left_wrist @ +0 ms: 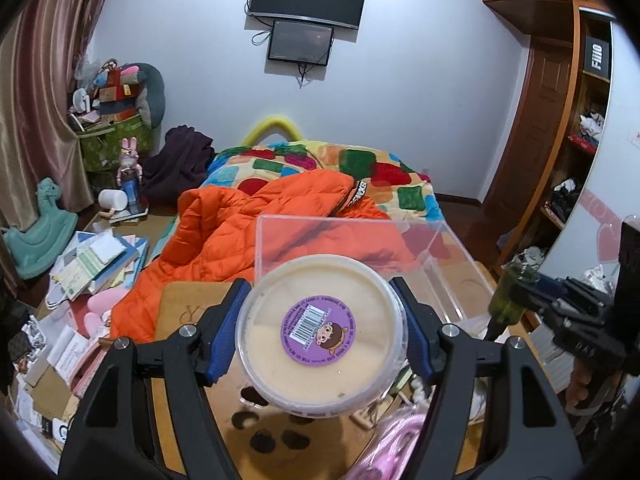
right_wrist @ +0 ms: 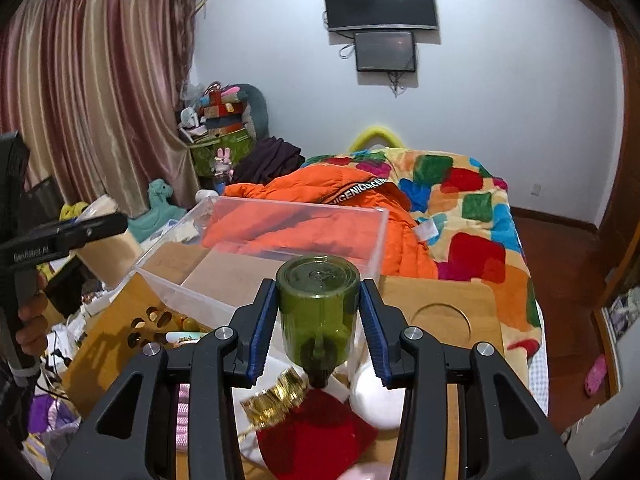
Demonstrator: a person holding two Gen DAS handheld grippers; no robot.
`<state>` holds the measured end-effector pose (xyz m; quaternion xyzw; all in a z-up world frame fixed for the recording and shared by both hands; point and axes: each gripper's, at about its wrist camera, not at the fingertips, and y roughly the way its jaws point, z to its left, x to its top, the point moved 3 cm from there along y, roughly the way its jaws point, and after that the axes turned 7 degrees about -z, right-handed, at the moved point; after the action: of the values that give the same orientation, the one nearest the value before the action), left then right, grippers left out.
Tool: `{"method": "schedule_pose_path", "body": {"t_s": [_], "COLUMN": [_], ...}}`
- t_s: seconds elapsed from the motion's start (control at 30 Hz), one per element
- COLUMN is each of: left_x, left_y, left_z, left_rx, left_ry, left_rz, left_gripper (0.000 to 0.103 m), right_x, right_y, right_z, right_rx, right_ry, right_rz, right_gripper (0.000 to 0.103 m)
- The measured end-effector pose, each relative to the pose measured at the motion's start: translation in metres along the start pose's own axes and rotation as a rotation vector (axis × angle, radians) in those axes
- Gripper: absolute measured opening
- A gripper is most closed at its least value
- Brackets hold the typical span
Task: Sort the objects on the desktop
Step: 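Carry the cream tub and green bottle over the clear box with both tools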
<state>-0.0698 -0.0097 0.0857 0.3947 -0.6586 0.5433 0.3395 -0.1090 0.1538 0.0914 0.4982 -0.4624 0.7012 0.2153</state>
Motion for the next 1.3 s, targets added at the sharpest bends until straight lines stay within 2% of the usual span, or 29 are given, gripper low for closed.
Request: {"method": "schedule_pose_path", "body": {"t_s": [0.13, 0.37, 0.5, 0.83, 1.1, 1.3], "left_x": [0.010, 0.011, 0.007, 0.006, 0.005, 0.002], "left_y": [0.006, 0.028, 0.040, 0.049, 0.063, 0.077], "left_z": [-0.001, -0.004, -0.005, -0.014, -0.018, -0.015], "left_rx": [-0.016, -0.010, -0.001, 0.033, 0.048, 0.037], "left_ry": [-0.008, 0.013, 0.020, 0.092, 0.118, 0.099], "left_rz": [-0.013, 0.007, 0.023, -0.008, -0.004, 0.033], "left_gripper": [0.069, 0.069, 0.069, 0.069, 0.069, 0.069], "right_x": [0.012, 0.029, 0.017, -0.002, -0.009, -0.014], "right_y": [0.004, 0.019, 0.044, 0.089, 0.102, 0.113], "right_z": [0.007, 0.014, 0.013, 0.014, 0.024, 0.032], "right_rx": [0.039, 0.052, 0.054, 0.044, 0.040, 0.052], "right_ry": [-0.003, -0.014, 0.008, 0.003, -0.047, -0.068], "right_rz": [-0.011, -0.033, 0.015, 0.115, 0.160, 0.196], "right_gripper": [0.038, 0.038, 0.038, 0.038, 0.038, 0.038]}}
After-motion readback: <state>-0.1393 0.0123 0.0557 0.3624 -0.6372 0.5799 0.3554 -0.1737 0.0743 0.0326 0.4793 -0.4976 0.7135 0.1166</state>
